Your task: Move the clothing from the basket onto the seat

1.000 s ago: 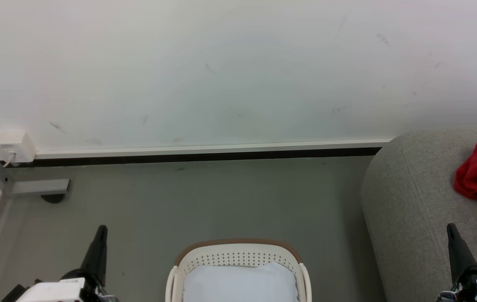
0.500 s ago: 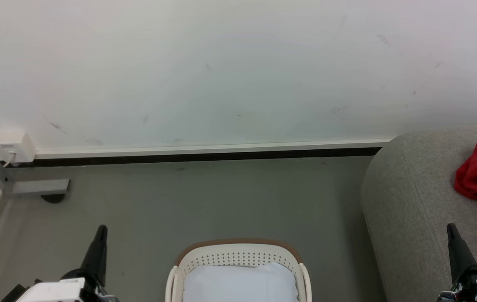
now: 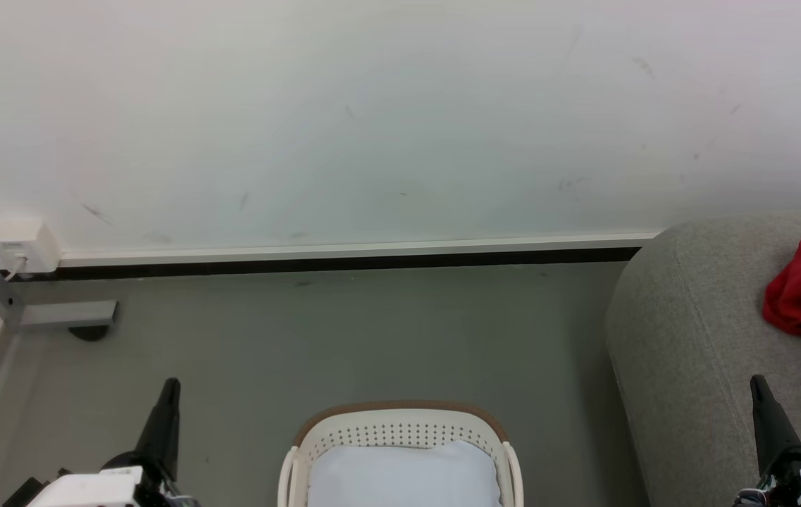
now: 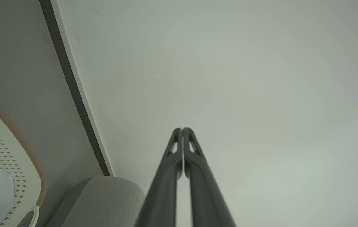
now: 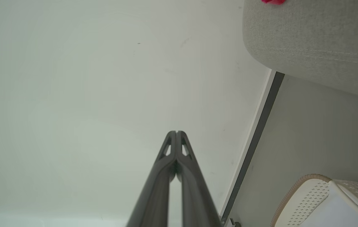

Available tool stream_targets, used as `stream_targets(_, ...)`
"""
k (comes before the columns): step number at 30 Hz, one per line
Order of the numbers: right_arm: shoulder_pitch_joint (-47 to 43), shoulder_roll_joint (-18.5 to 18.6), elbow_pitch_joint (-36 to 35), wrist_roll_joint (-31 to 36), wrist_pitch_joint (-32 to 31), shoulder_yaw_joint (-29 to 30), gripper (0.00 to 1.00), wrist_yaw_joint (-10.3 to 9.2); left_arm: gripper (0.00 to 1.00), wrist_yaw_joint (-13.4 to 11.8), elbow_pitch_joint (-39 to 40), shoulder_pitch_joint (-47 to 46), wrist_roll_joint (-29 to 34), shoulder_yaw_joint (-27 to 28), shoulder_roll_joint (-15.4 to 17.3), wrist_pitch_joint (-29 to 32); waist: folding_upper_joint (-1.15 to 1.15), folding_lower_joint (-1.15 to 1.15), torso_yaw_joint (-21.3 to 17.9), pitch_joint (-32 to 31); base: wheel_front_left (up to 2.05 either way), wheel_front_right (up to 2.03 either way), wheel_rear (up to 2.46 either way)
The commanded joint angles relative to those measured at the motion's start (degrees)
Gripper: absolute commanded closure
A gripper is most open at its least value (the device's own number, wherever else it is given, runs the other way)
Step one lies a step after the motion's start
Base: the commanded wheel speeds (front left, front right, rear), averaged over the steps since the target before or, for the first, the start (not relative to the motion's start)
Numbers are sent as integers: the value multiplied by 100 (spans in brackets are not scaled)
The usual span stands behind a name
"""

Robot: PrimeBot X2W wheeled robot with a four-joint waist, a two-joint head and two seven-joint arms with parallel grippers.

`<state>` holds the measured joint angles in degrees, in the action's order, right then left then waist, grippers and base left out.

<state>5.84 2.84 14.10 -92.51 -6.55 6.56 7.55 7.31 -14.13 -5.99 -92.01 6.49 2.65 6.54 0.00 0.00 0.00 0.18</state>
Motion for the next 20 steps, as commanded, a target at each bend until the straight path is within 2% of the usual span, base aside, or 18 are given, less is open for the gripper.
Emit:
stream_targets(1,70,1,-15,28,-23,23,100,-12,100,34,17,-49,-77,11,43,18,0,0,0,0,0,0,0)
stream_targets(20,70,1,-15,28,-23,23,100,-12,100,34,17,-49,-77,10,43,18,0,0,0,0,0,0,0)
